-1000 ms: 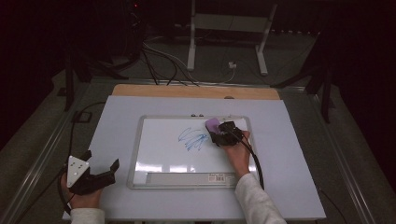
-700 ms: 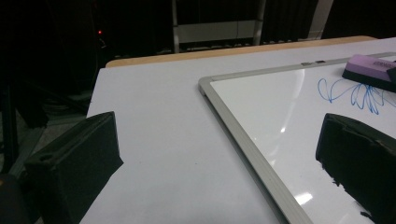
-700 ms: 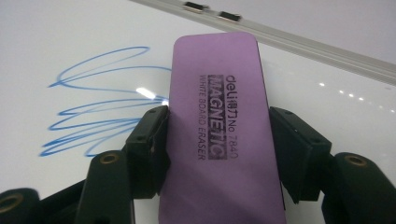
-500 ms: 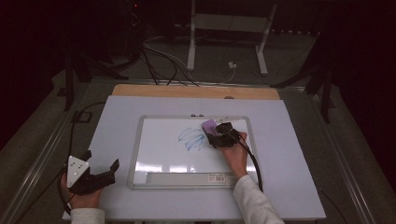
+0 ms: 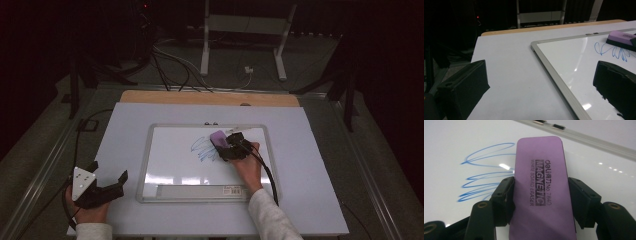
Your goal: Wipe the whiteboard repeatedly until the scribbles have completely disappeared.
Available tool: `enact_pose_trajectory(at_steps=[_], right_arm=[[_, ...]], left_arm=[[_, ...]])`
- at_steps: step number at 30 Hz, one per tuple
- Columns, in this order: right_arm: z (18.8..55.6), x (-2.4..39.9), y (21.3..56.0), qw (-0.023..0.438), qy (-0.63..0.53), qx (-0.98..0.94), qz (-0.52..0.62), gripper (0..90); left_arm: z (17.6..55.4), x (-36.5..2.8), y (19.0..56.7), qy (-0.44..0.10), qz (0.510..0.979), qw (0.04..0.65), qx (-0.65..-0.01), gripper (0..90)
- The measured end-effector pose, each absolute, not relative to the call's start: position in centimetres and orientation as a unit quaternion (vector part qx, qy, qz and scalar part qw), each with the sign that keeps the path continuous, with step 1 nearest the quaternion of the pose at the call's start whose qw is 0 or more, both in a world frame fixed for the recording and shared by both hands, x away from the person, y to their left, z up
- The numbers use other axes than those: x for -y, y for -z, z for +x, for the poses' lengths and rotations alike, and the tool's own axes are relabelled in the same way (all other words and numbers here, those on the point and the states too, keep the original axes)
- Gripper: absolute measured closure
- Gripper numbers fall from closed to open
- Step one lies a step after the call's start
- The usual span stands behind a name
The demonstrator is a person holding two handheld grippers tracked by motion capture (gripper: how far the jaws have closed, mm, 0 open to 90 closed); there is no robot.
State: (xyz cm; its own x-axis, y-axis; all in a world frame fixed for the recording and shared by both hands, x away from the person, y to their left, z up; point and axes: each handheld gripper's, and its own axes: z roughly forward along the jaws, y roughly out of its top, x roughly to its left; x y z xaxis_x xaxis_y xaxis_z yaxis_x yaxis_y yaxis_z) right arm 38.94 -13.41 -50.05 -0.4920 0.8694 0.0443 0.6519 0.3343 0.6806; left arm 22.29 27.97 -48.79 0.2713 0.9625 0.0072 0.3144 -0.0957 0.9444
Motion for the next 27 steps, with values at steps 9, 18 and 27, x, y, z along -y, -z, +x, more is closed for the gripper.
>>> enact_pose_trajectory(at_steps=[9, 18, 27], right_arm=[[39.3, 13.3, 50.0, 0.168, -0.319, -0.794, 0.49, 41.5], [40.1, 13.3, 49.9, 0.194, -0.303, -0.788, 0.5, 41.6], [39.4, 11.5, 49.7, 0.17, -0.308, -0.818, 0.456, 41.6]], left_arm=[[22.4, -27.8, 48.9, -0.349, 0.654, 0.459, -0.489, 0.6], [22.3, -28.0, 48.8, -0.35, 0.649, 0.461, -0.493, 0.6], [22.3, -27.9, 48.8, -0.352, 0.651, 0.46, -0.49, 0.6]])
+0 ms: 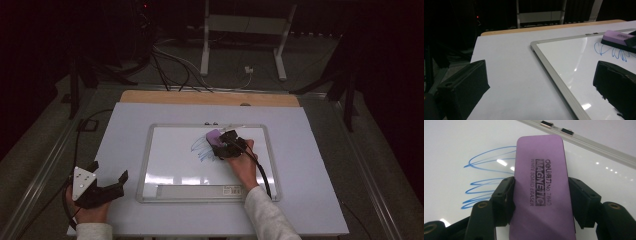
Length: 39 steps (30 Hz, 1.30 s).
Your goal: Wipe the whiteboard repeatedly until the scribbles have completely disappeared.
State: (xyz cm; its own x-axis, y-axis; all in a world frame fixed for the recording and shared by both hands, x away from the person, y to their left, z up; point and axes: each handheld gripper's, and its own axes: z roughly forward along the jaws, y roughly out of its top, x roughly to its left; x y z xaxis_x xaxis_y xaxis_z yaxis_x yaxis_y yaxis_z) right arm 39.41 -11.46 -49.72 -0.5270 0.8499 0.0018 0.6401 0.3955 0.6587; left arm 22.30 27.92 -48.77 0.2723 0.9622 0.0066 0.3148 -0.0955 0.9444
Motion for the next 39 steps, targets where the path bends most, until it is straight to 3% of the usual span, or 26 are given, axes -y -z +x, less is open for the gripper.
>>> enact_pose_trajectory(at_steps=[4, 14, 20, 27, 34, 39], right_arm=[[40.1, 12.0, 49.8, 0.193, -0.299, -0.805, 0.475, 41.6], [39.7, 10.9, 49.8, 0.164, -0.315, -0.817, 0.454, 41.6], [40.3, 11.0, 50.0, 0.19, -0.309, -0.794, 0.488, 41.6], [39.6, 9.9, 49.9, 0.169, -0.317, -0.82, 0.445, 41.6], [40.4, 10.1, 50.0, 0.192, -0.312, -0.796, 0.483, 41.5], [40.2, 9.4, 49.9, 0.178, -0.314, -0.816, 0.452, 41.6]], left_arm=[[22.3, -28.0, 48.8, -0.351, 0.65, 0.462, -0.491, 0.6], [22.3, -27.9, 48.8, -0.351, 0.652, 0.46, -0.49, 0.6], [22.4, -27.9, 48.9, -0.349, 0.652, 0.461, -0.491, 0.6], [22.3, -27.9, 48.8, -0.351, 0.65, 0.462, -0.491, 0.6], [22.3, -28.0, 48.9, -0.349, 0.651, 0.462, -0.491, 0.6], [22.3, -28.0, 48.8, -0.35, 0.65, 0.462, -0.491, 0.6]])
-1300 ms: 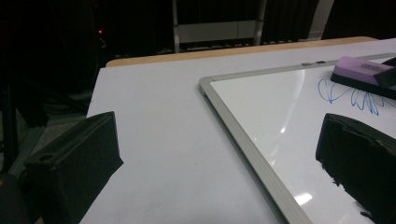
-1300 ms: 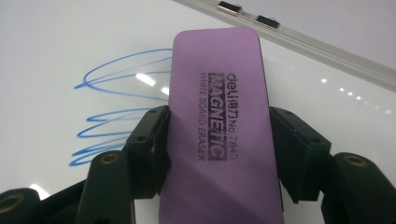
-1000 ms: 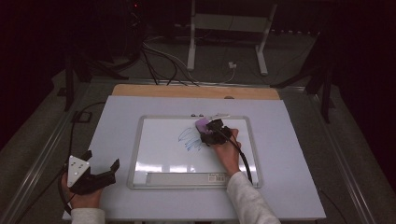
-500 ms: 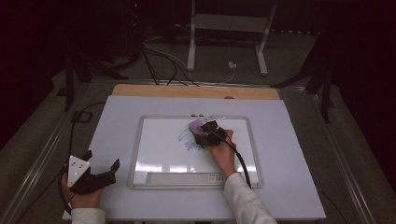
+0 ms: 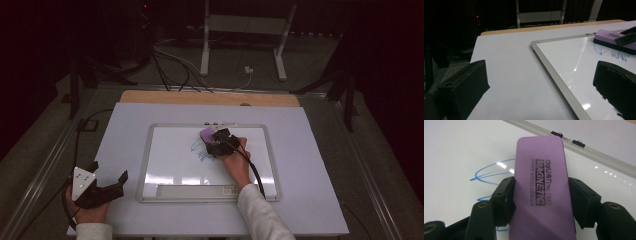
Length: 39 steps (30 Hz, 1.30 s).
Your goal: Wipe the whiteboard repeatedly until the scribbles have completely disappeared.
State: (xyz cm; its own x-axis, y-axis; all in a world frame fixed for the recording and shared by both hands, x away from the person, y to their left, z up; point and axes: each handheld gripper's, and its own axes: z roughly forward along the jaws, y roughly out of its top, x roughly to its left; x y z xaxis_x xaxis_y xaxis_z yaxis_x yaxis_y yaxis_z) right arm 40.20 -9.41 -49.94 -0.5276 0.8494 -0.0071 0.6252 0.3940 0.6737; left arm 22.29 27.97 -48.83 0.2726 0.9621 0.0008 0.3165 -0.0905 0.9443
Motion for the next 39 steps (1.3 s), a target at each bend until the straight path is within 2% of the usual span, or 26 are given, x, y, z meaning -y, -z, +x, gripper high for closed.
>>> enact_pose_trajectory(at_steps=[6, 10, 17, 21, 26, 35, 37, 39], right_arm=[[40.9, 9.0, 49.9, 0.198, -0.3, -0.797, 0.486, 41.6], [40.4, 7.8, 49.7, 0.182, -0.303, -0.825, 0.442, 41.6], [40.8, 8.9, 49.9, 0.174, -0.312, -0.806, 0.473, 41.5], [40.2, 8.3, 49.7, 0.154, -0.312, -0.835, 0.425, 41.5], [40.7, 8.9, 49.7, 0.175, -0.302, -0.824, 0.446, 41.5], [39.5, 8.3, 49.6, 0.157, -0.309, -0.844, 0.411, 41.6], [39.8, 8.8, 49.6, 0.18, -0.298, -0.835, 0.425, 41.6], [40.3, 9.7, 49.7, 0.178, -0.299, -0.824, 0.447, 41.5]], left_arm=[[22.3, -28.1, 48.9, -0.348, 0.65, 0.462, -0.492, 0.6], [22.3, -28.1, 48.9, -0.349, 0.65, 0.462, -0.492, 0.6], [22.2, -28.3, 48.9, -0.348, 0.649, 0.463, -0.493, 0.6], [22.3, -28.1, 48.9, -0.348, 0.65, 0.462, -0.492, 0.6], [22.2, -28.1, 48.8, -0.35, 0.648, 0.463, -0.493, 0.6], [22.2, -28.1, 48.9, -0.35, 0.651, 0.461, -0.492, 0.6], [22.1, -28.2, 48.8, -0.35, 0.648, 0.463, -0.493, 0.6], [22.2, -28.2, 48.9, -0.35, 0.65, 0.461, -0.492, 0.6]])
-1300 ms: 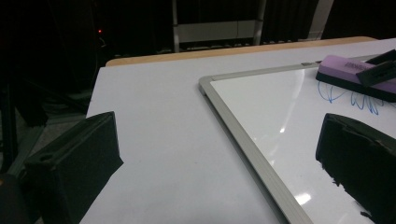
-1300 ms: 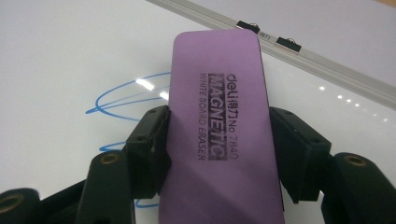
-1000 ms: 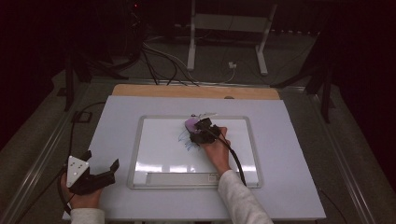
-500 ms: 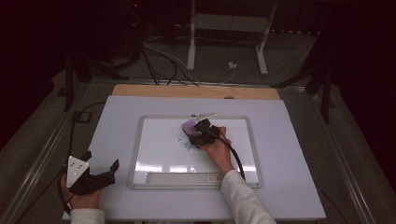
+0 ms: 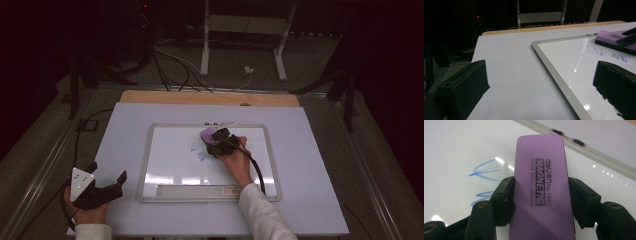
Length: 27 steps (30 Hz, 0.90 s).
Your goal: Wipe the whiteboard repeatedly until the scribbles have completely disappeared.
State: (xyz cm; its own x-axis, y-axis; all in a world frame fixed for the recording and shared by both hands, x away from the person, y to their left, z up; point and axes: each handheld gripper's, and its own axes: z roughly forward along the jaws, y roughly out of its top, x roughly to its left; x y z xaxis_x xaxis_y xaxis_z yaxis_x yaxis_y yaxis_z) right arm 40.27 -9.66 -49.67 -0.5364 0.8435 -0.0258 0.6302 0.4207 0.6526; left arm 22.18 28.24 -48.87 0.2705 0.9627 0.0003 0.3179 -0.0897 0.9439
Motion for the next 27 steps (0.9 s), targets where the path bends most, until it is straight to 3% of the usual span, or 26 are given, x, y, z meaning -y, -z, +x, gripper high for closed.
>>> enact_pose_trajectory(at_steps=[21, 27], right_arm=[[37.4, 8.4, 49.9, 0.172, -0.317, -0.832, 0.422, 41.6], [38.9, 9.9, 50.0, 0.186, -0.31, -0.811, 0.46, 41.5]], left_arm=[[22.3, -27.8, 48.9, -0.349, 0.653, 0.46, -0.49, 0.6], [22.3, -28.0, 48.9, -0.348, 0.651, 0.461, -0.493, 0.6]])
